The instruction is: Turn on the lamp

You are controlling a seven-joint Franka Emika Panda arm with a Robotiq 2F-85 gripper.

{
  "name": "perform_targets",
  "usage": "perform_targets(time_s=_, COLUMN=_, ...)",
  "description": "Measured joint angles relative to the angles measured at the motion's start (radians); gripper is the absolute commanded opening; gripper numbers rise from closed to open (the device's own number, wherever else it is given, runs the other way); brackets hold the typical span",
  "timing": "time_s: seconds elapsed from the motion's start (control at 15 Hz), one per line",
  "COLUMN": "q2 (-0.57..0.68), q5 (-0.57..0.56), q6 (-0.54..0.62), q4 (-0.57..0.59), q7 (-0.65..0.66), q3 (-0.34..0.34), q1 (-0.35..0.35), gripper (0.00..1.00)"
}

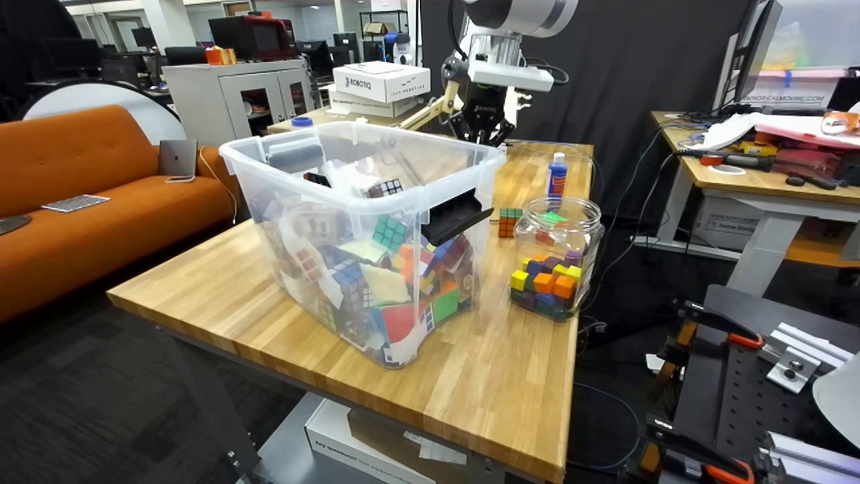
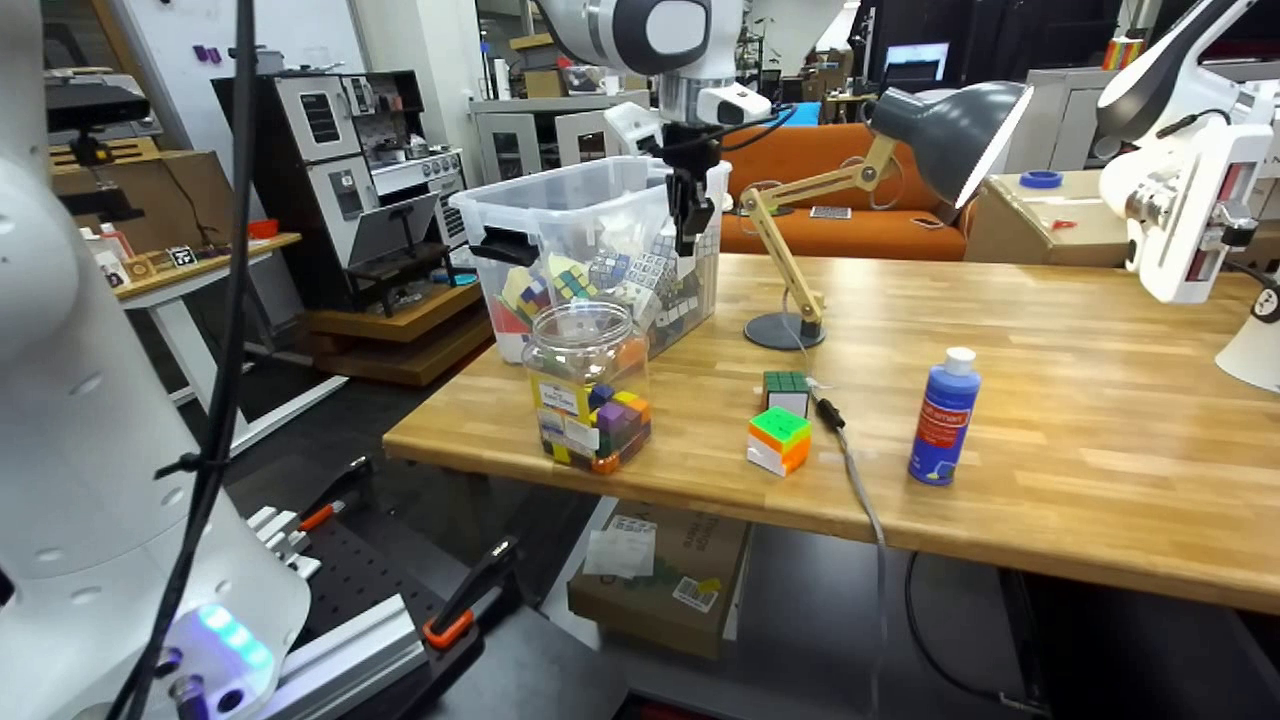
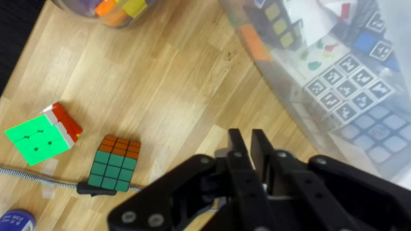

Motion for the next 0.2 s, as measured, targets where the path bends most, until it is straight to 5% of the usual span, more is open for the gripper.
perform_targets(time_s=0.2, q2=-0.024, q5=0.015, q6=0.020, q4=-0.034, q7=-0.011, q3=0.001, q1=-0.007, gripper=0.28)
